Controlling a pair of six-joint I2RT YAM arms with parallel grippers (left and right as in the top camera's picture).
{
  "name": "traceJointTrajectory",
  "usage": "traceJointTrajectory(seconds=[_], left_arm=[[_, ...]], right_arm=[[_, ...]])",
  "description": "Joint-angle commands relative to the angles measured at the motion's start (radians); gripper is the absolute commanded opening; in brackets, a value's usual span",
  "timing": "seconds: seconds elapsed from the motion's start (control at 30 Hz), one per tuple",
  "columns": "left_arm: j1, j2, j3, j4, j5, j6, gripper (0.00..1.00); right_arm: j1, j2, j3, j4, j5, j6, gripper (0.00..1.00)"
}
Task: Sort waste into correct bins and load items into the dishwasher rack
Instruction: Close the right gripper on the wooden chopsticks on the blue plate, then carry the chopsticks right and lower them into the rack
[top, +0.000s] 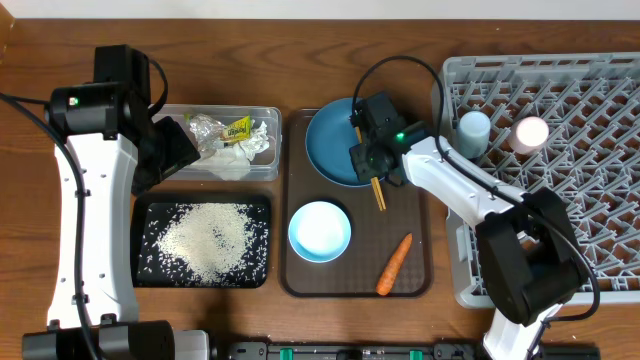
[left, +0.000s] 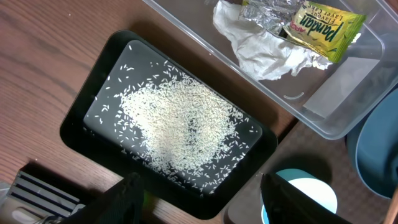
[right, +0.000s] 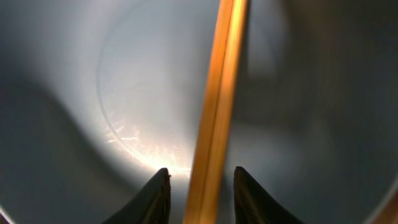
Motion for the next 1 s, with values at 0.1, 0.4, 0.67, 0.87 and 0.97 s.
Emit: traceJointTrajectory(seconds=[0.1,0.4,0.67,0.87,0.97], left_arm=[[0.004,0.004,-0.009,-0.007,-0.002,-0.002,0.64],[0.004,0.004,-0.009,-0.006,-0.002,-0.002,0.64],[0.004,0.004,-0.009,-0.006,-0.002,-0.002,0.64],[0.004,0.004,-0.009,-0.002,-0.002,-0.002,0.64],[0.004,0.004,-0.009,0.001,-0.002,-0.002,0.64]], right_arm=[[0.016,0.019,-0.005,-0.003,0.003,0.018,0.17],[0.016,0.02,-0.024,-0.001,0.003,0.017,0.07],[0.013,-0.018,0.014,0.026,0.002,0.021,0.01],[-0.005,-0.098,0.051,-0.01,0.003,0.021,0.01],[-0.026,-0.154,0.061,-0.058,0.003,0.015,0.01]])
